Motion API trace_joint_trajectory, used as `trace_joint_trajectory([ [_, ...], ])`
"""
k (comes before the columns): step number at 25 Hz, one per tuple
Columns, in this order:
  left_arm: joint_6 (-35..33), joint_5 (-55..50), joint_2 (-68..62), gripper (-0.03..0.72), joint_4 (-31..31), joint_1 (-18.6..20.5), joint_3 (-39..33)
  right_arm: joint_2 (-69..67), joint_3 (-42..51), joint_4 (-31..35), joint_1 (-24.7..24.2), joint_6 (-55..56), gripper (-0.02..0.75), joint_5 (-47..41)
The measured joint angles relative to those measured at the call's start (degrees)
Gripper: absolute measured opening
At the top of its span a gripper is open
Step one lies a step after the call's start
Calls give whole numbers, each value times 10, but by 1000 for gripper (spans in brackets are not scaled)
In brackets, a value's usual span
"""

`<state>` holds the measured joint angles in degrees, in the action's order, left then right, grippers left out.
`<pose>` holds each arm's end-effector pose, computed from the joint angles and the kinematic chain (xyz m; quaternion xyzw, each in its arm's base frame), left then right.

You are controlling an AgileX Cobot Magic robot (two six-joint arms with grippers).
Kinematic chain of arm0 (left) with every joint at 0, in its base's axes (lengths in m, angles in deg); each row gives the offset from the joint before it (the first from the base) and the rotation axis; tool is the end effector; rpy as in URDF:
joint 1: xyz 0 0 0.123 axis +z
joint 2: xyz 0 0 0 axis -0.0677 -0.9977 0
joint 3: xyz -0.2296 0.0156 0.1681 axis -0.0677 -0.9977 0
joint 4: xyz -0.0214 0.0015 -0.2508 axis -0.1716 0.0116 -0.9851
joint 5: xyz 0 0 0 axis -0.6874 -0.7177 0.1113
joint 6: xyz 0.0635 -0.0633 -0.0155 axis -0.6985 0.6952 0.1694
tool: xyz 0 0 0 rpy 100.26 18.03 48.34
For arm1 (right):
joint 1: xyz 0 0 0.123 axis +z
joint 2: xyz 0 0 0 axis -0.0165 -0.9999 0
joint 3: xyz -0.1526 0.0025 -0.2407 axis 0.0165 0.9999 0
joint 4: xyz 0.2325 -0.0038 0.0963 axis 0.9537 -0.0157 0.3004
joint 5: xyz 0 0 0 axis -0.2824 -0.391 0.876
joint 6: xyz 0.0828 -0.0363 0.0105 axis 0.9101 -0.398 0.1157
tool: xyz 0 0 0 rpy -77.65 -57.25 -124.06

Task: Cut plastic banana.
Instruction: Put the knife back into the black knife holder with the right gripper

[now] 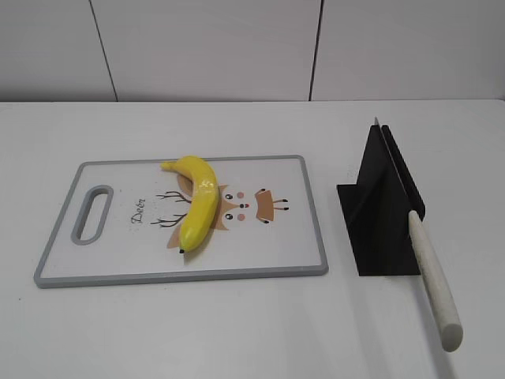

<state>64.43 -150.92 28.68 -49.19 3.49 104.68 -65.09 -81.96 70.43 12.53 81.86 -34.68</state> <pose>-0.0071 -0.0125 0.2723 0.1106 0.8550 -0.0185 0.5064 -0.0065 0.0039 0.2813 -0.1162 0.8348 0.0675 0.5339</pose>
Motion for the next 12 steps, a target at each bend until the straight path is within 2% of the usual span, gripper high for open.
trace_joint_trajectory([
  [6,0,0,0,489,0,0,0,0,0,0,-76,0,548,0],
  [12,0,1,0,489,0,0,0,0,0,1,-80,0,548,0],
])
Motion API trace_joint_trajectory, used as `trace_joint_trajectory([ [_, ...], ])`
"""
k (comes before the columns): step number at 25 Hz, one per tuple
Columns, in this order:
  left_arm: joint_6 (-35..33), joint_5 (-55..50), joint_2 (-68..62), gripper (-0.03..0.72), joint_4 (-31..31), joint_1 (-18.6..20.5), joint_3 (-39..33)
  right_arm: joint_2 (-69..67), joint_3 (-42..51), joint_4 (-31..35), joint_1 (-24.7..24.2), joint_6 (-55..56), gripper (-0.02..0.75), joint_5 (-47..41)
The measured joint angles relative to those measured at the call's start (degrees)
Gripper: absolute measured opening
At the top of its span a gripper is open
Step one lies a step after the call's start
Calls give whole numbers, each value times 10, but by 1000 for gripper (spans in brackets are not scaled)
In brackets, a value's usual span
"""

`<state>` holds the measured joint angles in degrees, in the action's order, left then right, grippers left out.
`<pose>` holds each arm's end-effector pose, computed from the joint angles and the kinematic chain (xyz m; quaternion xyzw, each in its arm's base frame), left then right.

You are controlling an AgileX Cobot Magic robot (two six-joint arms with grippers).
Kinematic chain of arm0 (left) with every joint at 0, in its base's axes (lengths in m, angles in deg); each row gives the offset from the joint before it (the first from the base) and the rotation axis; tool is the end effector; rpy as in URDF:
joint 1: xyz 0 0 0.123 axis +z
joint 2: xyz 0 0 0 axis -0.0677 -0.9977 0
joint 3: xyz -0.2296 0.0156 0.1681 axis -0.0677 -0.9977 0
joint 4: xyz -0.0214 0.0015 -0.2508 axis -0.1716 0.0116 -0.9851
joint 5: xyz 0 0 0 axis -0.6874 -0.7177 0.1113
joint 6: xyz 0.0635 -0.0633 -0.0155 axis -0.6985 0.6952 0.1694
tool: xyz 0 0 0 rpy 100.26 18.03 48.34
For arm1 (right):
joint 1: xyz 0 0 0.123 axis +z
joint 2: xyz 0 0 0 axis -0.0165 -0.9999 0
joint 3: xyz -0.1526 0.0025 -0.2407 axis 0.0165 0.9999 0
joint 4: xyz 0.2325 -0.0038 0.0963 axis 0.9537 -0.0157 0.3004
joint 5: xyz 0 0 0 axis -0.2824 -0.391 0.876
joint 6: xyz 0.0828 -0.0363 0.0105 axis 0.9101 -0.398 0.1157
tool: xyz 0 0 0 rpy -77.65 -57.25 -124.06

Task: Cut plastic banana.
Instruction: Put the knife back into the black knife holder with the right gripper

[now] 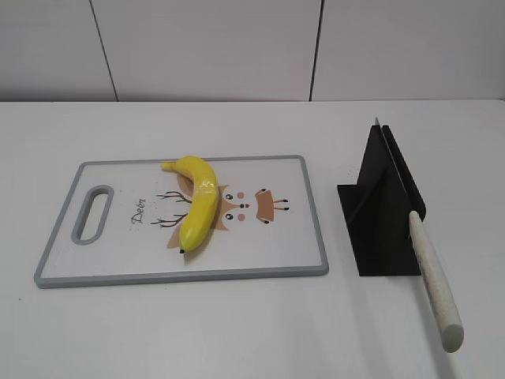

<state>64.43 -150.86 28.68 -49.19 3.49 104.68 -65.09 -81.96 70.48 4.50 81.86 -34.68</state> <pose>-0.0071 -0.0125 0.2724 0.1105 0.8547 -0.0185 0.5068 -0.0059 0.0048 0.2813 -0.0575 0.8409 0.0304 0.5373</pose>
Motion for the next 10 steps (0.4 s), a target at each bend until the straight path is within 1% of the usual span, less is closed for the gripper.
trace_joint_trajectory([
  [10,0,0,0,489,0,0,0,0,0,0,0,0,548,0],
])
